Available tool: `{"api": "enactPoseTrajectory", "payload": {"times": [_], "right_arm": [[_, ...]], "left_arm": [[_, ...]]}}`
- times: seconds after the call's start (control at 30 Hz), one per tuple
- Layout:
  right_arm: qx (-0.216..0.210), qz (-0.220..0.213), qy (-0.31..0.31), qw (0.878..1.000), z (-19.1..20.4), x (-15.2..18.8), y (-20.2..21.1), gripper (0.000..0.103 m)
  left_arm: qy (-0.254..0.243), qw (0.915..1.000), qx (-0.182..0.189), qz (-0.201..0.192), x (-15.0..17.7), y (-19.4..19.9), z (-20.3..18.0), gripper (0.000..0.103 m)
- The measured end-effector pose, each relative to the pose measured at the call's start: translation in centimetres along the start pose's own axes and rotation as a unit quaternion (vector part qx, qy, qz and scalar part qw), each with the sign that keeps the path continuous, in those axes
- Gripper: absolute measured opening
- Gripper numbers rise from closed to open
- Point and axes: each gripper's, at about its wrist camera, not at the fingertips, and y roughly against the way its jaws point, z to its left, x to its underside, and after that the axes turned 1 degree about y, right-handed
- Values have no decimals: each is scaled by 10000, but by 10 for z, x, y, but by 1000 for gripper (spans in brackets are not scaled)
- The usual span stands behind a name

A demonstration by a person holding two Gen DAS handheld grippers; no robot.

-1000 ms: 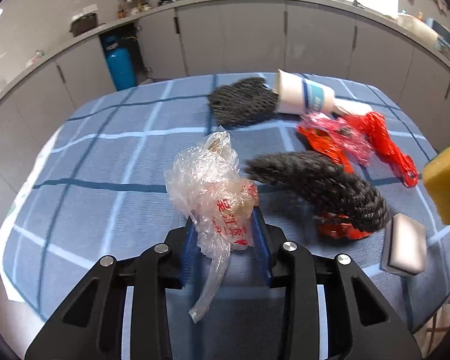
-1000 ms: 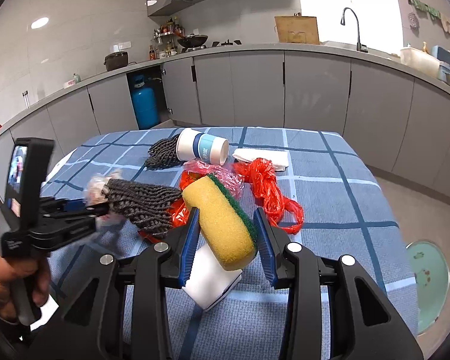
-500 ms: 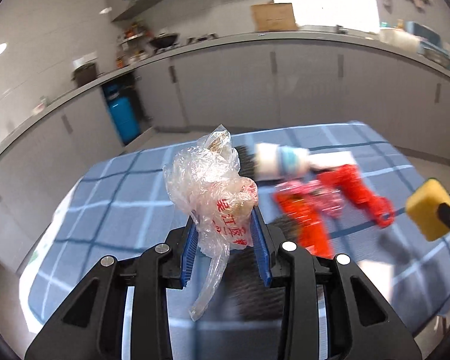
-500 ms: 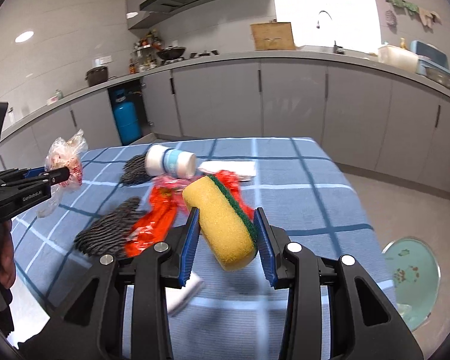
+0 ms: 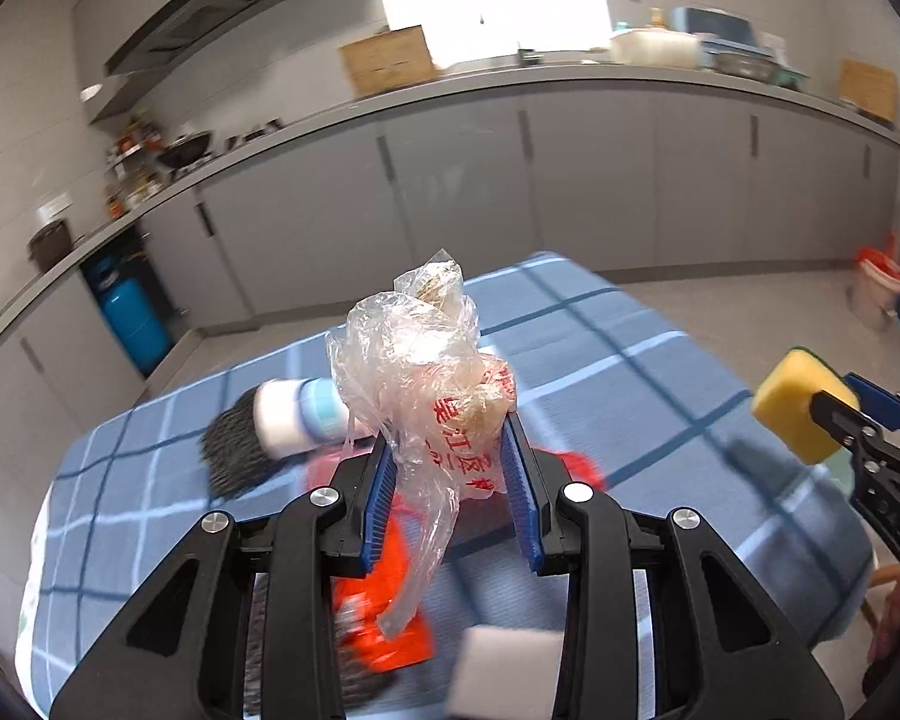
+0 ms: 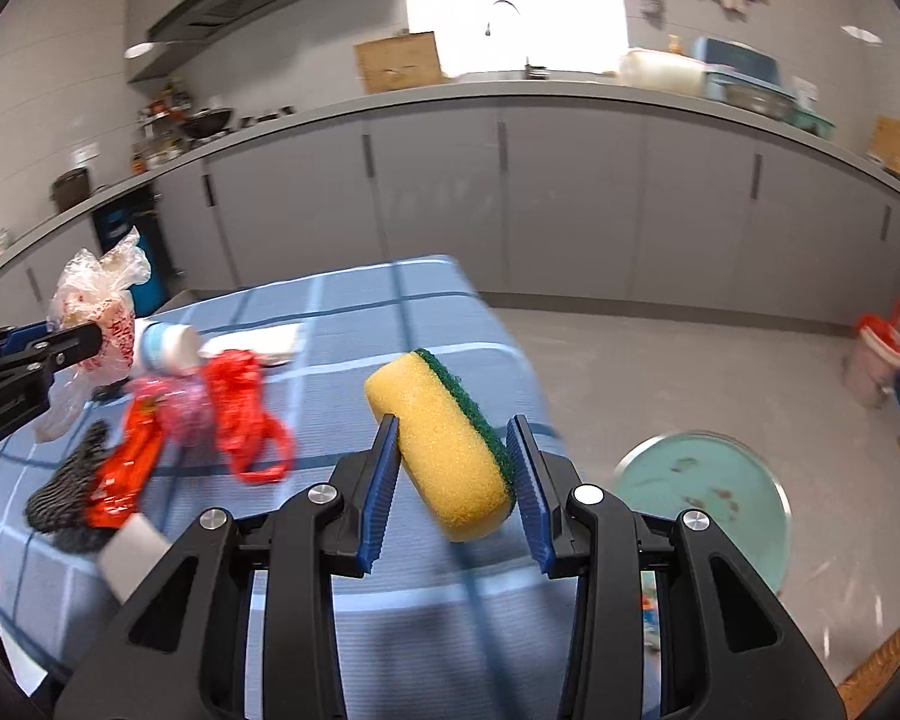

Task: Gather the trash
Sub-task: 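Carry the plastic bag and yellow sponge in both tools over the green basin, then open both tools to drop the bag and sponge into the basin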

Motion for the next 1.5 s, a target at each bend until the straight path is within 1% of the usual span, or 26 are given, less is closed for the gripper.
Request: {"api": "enactPoseTrajectory", "payload": {"times": [0.17,0.33,0.6,0.87,1.07,1.3,1.5], "right_arm": [[310,19,-195,9993,-34,0,-2,38],[595,40,-352,9976,-66,4,-1,38],[968,114,-535,9938,-108,10,0,38],[1234,211,-745,9893,-149,20,-5,38],[1412,294,-900,9854,-178,28,-10,39],[1592,382,-1017,9812,-206,33,-20,39],[1632,445,-1018,9803,-214,34,-31,39]], "left_arm": [[-265,9990,363,-66,-11,-2,-46,35],[-578,9954,743,-177,-20,0,-93,35],[-912,9888,1162,-214,-24,-5,-156,35],[-1154,9818,1493,-236,-28,-12,-205,35],[-1269,9759,1769,-166,-27,-21,-240,35],[-1384,9691,2040,108,-23,-46,-275,35],[-1408,9652,2184,281,-18,-60,-291,35]]}}
